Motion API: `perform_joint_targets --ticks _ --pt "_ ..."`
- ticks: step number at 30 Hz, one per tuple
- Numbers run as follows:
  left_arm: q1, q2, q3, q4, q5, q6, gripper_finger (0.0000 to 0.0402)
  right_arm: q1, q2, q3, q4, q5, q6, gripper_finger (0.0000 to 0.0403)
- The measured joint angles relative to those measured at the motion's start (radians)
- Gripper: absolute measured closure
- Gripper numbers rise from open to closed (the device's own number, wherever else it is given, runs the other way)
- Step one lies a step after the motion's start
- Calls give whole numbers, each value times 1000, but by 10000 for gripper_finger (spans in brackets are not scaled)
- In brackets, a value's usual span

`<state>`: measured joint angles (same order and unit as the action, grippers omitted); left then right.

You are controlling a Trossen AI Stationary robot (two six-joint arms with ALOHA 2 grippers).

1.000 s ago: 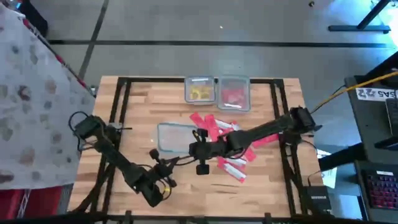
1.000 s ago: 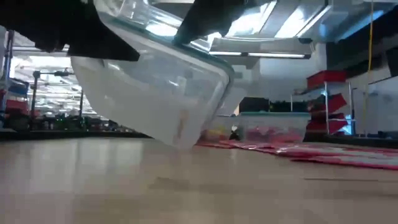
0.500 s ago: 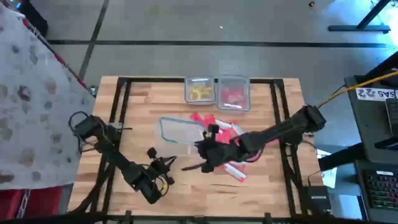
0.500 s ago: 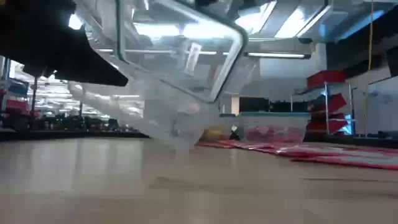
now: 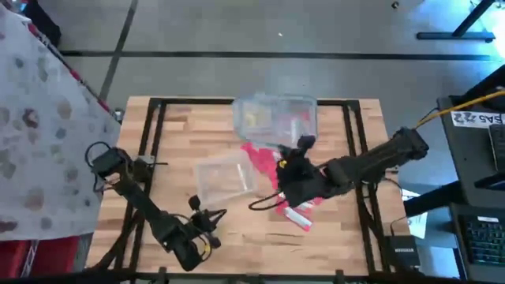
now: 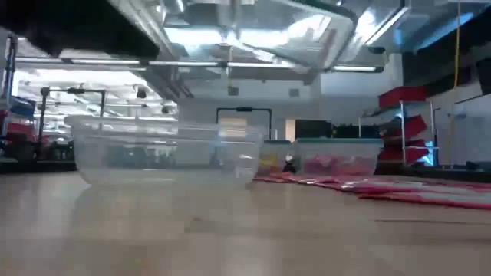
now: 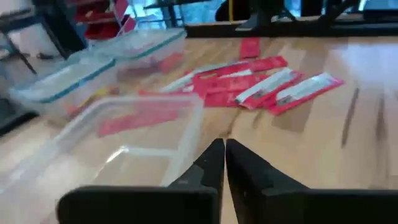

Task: Sort candy
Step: Open the rectangular transparent bin, then put the pink strip candy into the rectangular transparent bin

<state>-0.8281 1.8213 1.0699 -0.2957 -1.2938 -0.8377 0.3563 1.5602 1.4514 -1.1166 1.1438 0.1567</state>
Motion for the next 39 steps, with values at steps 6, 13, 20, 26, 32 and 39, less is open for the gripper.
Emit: perform_joint_targets --ticks 6,13,20,26,32,39 --pt "20 -1 15 -1 1 57 401 -149 0 -136 -125 -49 104 398" --pt "13 -1 24 1 8 40 401 -322 1 -365 102 -177 10 398" --pt "-12 -17 95 -1 -4 199 401 -435 1 -479 376 -396 -129 396" --pt "-25 -21 153 -2 -57 319 401 -442 0 -482 384 -457 -112 333" --pt "-28 -45 186 -11 -62 351 401 -395 -48 -447 304 -516 -101 217" --pt "-30 -137 189 -112 -64 296 401 -228 -201 -370 268 -615 2 183"
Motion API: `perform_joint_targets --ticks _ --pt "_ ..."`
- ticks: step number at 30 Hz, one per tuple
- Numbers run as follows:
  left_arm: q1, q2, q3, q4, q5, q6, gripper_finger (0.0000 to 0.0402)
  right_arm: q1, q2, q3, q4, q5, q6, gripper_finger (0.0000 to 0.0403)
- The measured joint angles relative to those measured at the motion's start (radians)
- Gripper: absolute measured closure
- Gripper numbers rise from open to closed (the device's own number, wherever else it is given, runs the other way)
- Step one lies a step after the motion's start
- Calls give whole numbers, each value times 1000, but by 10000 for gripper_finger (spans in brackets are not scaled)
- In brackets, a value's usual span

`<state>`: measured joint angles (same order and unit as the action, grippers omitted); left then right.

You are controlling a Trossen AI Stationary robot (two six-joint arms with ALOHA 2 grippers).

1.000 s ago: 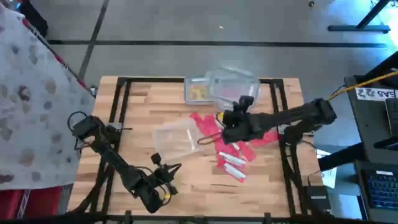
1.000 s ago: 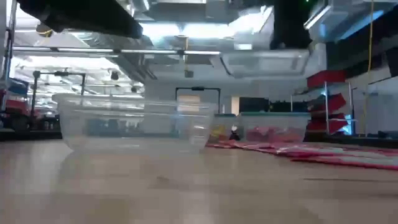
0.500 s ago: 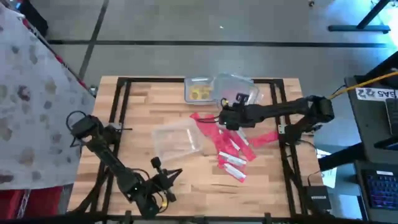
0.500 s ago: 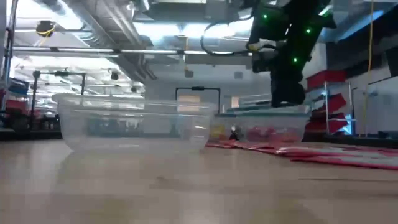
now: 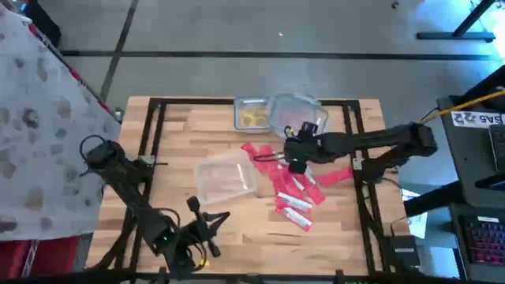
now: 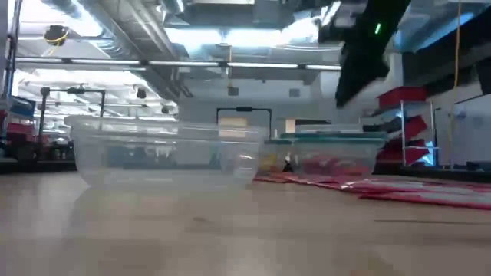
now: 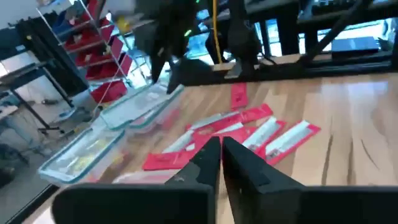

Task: Sort candy
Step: Put the pink strip candy into the rectangular transparent bin

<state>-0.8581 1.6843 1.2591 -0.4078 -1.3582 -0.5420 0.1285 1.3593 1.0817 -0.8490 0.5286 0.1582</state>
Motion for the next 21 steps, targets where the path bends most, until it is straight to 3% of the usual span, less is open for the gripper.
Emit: perform_joint_targets --ticks 4,11,15,21 --pt "1 -43 0 -183 21 -169 402 156 -63 -24 46 -9 139 183" --pt "2 -58 0 -504 173 -524 402 409 -32 -157 201 -22 533 182" --pt "2 -59 -10 -575 233 -631 402 461 30 -248 330 16 741 182" --pt "10 -56 -10 -579 225 -636 402 431 166 -338 466 94 773 182"
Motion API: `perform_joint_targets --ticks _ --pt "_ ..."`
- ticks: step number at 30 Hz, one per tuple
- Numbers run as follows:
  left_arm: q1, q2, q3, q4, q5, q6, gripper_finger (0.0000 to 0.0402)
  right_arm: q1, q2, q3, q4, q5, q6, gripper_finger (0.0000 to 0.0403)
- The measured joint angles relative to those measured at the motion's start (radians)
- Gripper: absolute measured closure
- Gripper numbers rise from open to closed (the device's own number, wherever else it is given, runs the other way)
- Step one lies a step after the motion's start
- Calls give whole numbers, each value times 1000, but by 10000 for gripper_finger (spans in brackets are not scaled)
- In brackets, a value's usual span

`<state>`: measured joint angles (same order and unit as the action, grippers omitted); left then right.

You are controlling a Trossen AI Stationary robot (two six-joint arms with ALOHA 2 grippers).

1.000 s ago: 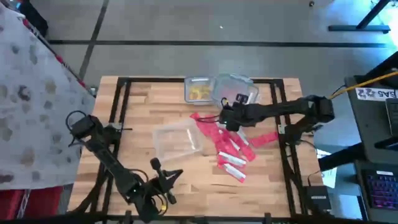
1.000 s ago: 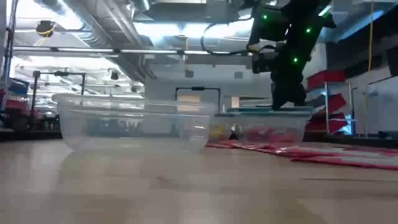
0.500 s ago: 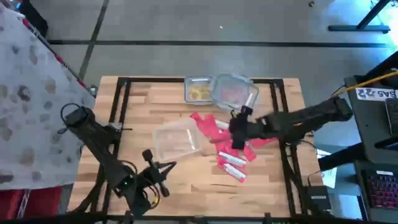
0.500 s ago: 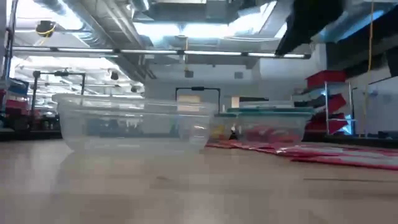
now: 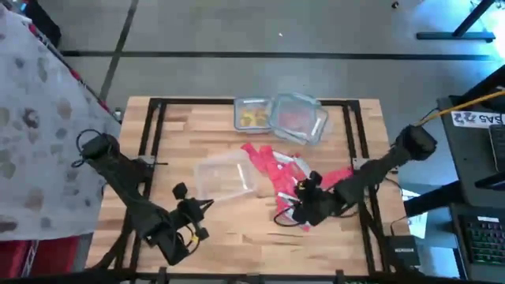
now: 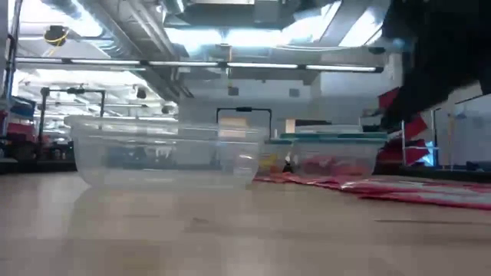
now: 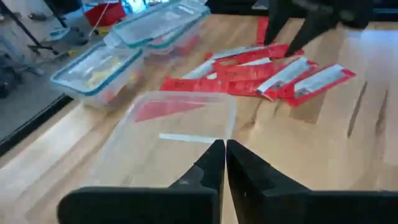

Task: Sort candy
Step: Put the pink strip candy into the rectangular transparent bin

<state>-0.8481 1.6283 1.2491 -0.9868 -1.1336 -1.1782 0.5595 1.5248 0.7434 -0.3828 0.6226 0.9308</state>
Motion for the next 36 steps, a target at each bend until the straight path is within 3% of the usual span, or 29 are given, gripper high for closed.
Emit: perform_joint_targets --ticks 10,14,21,26,31,36 --pt "6 3 0 3 -3 -10 402 -118 200 -4 48 15 83 191" --pt "4 3 0 3 1 -14 402 -128 229 1 61 16 91 241" --pt "4 3 0 2 14 -19 402 -127 204 -1 40 -3 81 385" --pt "-15 3 0 -4 111 -35 402 -127 163 63 -130 -37 64 385" --pt "-29 1 0 -246 191 -326 402 -127 131 207 -235 8 -107 398" --pt "-28 8 -16 -573 327 -673 402 -135 130 346 -93 32 -470 391"
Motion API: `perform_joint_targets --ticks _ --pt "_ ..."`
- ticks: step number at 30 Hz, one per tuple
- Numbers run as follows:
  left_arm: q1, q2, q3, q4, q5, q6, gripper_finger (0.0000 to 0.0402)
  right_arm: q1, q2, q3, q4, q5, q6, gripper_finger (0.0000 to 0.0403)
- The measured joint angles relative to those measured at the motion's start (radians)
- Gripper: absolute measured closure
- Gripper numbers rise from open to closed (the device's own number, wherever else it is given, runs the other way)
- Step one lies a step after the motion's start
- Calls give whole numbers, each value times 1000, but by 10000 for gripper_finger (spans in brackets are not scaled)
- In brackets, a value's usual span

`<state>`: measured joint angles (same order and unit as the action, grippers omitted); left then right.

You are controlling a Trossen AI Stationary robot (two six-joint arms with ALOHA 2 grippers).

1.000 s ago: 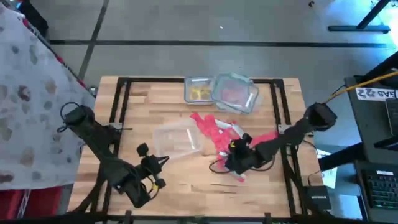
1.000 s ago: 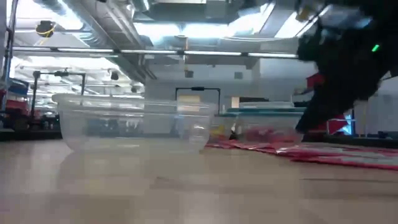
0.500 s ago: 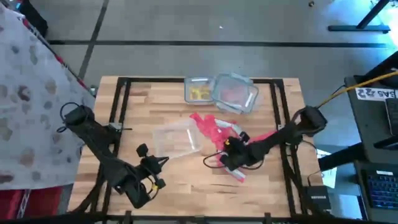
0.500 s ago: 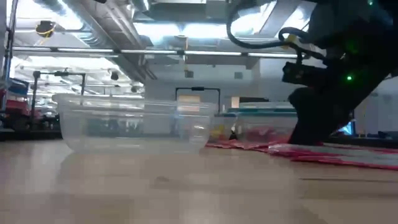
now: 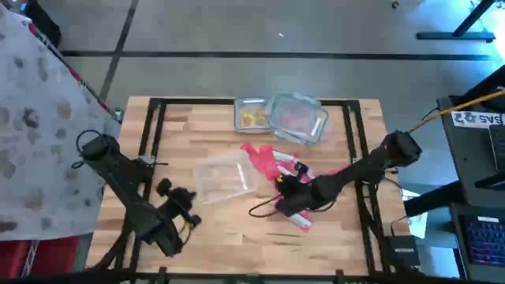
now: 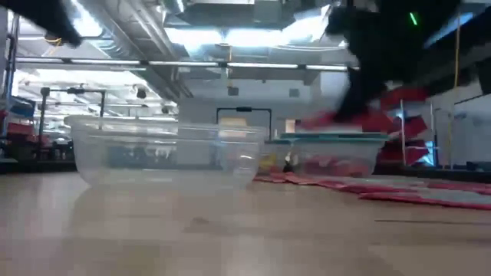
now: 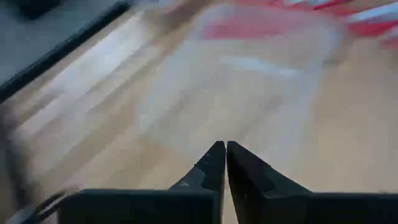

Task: Sort candy
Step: Put the pink strip candy into the rectangular transparent bin

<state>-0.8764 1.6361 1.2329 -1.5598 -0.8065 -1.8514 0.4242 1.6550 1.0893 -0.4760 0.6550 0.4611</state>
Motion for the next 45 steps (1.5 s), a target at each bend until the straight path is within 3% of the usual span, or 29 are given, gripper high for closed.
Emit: perform_joint_targets --ticks 3,7,13,15,22,30,41,45 --pt "1 0 -57 -4 17 -54 402 -28 0 34 199 -64 -326 390" --pt "16 2 -150 56 69 -95 402 -112 9 43 438 -242 -658 389" --pt "8 4 -246 194 112 -133 402 -264 78 43 598 -505 -836 389" --pt "6 4 -262 221 112 -132 402 -300 109 43 620 -549 -884 389" --pt "6 4 -299 237 113 -130 402 -349 221 81 681 -583 -1025 388" --pt "6 4 -340 307 112 -136 402 -347 348 231 550 -651 -1089 380" --pt "6 4 -356 374 113 -105 402 -347 391 291 536 -650 -1083 236" --pt "6 4 -356 377 113 -105 402 -330 378 305 480 -517 -1002 209"
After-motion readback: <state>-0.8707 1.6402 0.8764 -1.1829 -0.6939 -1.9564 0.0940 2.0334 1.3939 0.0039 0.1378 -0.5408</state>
